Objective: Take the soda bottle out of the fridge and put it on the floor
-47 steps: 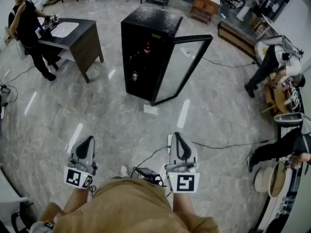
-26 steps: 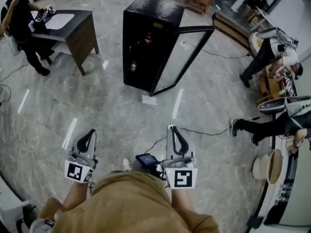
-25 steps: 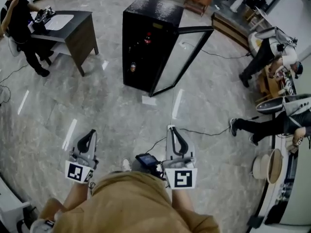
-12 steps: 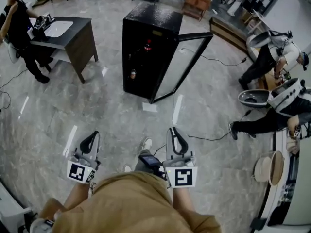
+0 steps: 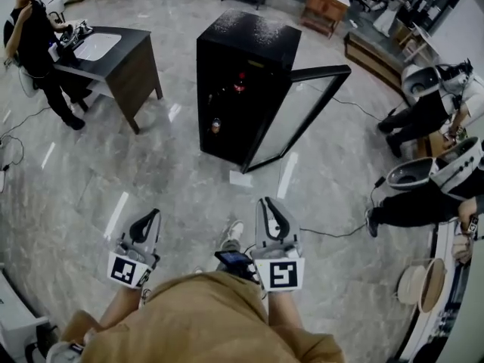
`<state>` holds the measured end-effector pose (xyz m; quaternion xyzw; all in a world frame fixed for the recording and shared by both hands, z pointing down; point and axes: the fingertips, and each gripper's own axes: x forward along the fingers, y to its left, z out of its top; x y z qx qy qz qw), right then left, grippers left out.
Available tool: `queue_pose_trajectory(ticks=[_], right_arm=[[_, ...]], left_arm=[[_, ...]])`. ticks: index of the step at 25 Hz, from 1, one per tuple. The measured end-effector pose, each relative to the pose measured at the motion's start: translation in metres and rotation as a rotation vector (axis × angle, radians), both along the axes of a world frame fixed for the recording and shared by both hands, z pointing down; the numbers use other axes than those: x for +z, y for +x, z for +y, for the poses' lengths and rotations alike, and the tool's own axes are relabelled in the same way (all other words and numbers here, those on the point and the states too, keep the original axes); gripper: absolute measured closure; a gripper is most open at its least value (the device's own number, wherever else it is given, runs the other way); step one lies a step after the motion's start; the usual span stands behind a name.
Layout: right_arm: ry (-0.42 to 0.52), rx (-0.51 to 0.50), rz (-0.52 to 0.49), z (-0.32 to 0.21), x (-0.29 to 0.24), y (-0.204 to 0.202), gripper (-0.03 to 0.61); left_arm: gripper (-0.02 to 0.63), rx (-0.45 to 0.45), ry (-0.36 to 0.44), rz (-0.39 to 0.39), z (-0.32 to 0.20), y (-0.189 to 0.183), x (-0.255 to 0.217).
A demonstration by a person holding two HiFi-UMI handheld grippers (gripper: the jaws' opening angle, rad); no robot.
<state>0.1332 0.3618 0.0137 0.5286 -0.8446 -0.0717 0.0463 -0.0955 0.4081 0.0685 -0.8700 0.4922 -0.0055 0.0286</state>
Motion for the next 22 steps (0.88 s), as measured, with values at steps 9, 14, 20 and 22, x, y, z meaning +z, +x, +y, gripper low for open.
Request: queue_pose_trajectory(ticks=[9, 14, 20, 22], right_arm=[[-0.067, -0.027, -0.025, -0.131, 0.024, 0.05, 0.574], [-0.085, -0.058, -0.04, -0.198, 0.024, 0.077, 0.574], [-0.095, -0.139, -0.031, -0.258, 0.031, 0.086, 0.574], [-0.093, -0.161, -0.035, -0.271, 0.028, 0.084, 0.574]], left_arm=[[0.612, 0.015, -0.026, -0.023, -0.137, 0.066, 0.002], [0.612, -0.025, -0.026, -0.018, -0.204, 0.095, -0.005], [0.612, -0.089, -0.025, -0.023, -0.249, 0.115, -0.005], [0.612, -0.102, -0.022, -0.026, -0.257, 0.117, -0.008]])
